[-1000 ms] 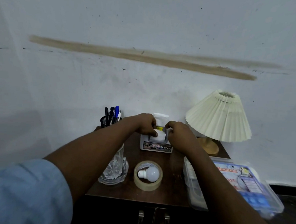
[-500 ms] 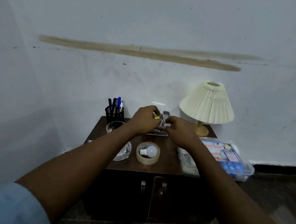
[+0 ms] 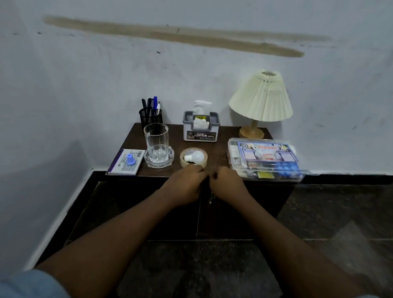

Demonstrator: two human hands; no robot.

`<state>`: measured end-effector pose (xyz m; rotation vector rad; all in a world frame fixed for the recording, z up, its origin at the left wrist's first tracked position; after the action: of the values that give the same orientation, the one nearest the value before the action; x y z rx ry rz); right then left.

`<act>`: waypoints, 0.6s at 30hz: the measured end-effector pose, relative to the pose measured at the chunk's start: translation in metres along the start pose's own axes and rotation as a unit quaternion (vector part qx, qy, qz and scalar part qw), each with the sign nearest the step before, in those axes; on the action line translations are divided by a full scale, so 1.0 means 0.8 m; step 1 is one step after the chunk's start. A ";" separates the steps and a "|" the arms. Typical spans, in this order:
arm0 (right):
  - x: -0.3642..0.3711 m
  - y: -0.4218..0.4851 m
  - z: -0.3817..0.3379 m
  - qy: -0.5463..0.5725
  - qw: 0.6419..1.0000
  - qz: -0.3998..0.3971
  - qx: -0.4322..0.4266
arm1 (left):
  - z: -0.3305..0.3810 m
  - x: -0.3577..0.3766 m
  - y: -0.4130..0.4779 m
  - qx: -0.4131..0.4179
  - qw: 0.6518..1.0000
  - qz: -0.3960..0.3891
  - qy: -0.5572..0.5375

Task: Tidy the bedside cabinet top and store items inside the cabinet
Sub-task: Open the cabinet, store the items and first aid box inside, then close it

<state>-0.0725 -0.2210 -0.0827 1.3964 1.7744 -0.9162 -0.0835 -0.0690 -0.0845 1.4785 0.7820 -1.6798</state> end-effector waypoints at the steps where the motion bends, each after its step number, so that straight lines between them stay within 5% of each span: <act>1: 0.005 -0.003 0.011 0.017 0.998 -0.038 0.039 | 0.003 0.002 -0.001 0.007 1.000 -0.011 0.024; 5: 0.021 -0.029 0.051 0.191 0.951 -0.148 0.191 | 0.016 0.009 0.000 0.004 0.998 -0.052 0.040; 13: 0.044 -0.037 0.056 0.335 0.920 -0.130 0.155 | 0.025 0.011 -0.016 -0.019 0.996 -0.081 0.023; 18: 0.072 -0.028 0.037 0.497 0.842 -0.080 0.192 | 0.024 0.010 -0.030 -0.031 0.996 -0.061 0.053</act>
<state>-0.1023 -0.2216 -0.1444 2.2811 2.5741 -0.6738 -0.1144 -0.0733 -0.0906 1.5128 0.9917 -1.6600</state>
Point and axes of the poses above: each hand's wrist, its own y-axis towards the middle knuckle, its own x-axis out of the palm, z = x × y, the point moved 1 cm from there along y, towards the middle knuckle, and after that the axes turned 7 degrees about -z, right-handed, at the moved point
